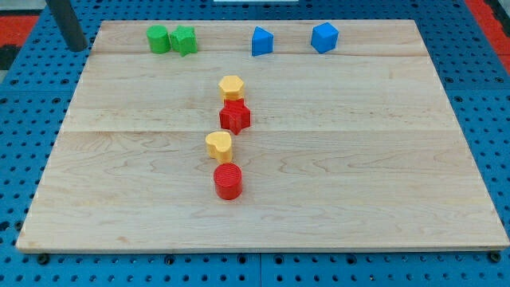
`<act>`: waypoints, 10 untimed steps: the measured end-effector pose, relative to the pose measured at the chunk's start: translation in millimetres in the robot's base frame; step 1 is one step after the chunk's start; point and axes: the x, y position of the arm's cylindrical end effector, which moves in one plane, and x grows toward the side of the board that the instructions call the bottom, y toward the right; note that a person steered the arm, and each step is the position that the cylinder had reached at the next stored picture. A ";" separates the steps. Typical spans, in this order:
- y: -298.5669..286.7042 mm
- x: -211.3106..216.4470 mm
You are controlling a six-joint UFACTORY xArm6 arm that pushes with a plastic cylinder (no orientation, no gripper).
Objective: Move the green circle along with green star slightly right
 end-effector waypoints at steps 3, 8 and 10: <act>-0.4 1.0; 7.6 -1.9; 5.7 -9.8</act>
